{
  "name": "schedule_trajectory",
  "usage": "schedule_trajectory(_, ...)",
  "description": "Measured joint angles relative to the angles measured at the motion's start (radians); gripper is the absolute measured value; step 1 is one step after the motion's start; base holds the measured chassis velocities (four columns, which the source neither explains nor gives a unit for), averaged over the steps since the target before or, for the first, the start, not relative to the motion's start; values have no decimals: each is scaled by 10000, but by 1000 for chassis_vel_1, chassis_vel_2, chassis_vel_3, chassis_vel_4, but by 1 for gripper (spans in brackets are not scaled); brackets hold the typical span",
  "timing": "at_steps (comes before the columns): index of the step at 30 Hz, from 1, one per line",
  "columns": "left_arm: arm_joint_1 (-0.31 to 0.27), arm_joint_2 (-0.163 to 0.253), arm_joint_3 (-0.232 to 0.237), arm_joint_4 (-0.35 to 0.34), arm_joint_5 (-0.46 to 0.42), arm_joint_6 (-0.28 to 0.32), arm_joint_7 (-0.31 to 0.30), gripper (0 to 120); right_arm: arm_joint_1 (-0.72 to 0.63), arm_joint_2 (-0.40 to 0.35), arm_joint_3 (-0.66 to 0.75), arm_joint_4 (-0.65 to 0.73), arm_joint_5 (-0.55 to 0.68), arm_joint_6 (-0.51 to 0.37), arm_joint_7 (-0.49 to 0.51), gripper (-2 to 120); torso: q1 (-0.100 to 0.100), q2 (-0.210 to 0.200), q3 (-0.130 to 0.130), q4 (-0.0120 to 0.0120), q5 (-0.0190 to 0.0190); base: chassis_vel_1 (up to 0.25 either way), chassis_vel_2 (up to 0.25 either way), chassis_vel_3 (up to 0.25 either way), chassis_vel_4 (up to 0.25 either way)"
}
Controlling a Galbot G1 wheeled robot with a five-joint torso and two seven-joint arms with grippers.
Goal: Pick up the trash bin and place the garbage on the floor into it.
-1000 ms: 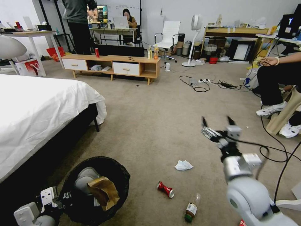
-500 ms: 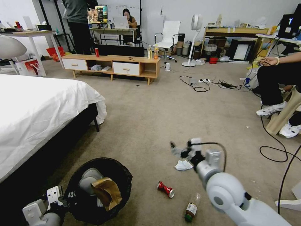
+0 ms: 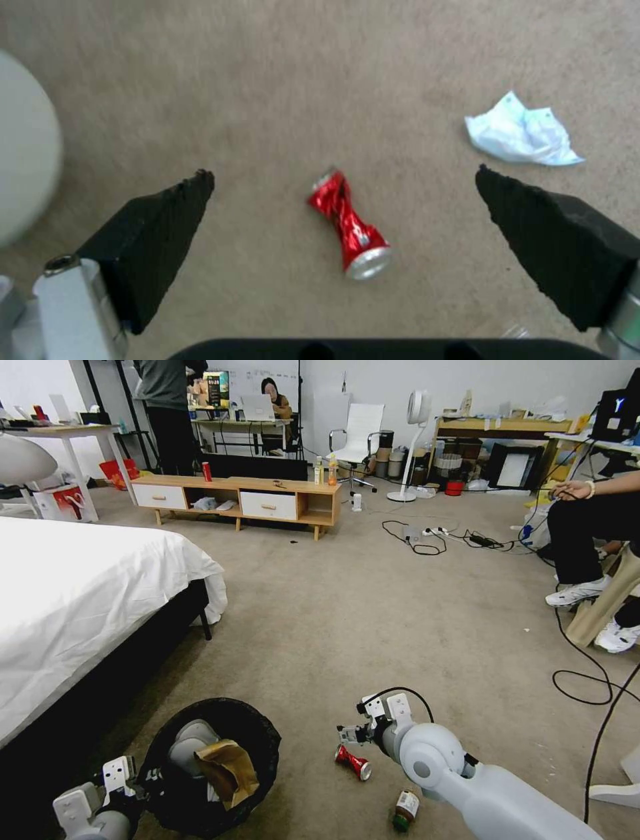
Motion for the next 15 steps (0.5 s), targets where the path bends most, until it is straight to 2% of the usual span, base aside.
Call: schedule_trajectory(15, -21, -59, -25, 50, 12, -41, 50, 2, 797, 489, -1410, -1894, -396, 39, -708, 100, 0, 0, 0, 1, 0, 0, 0, 0, 0)
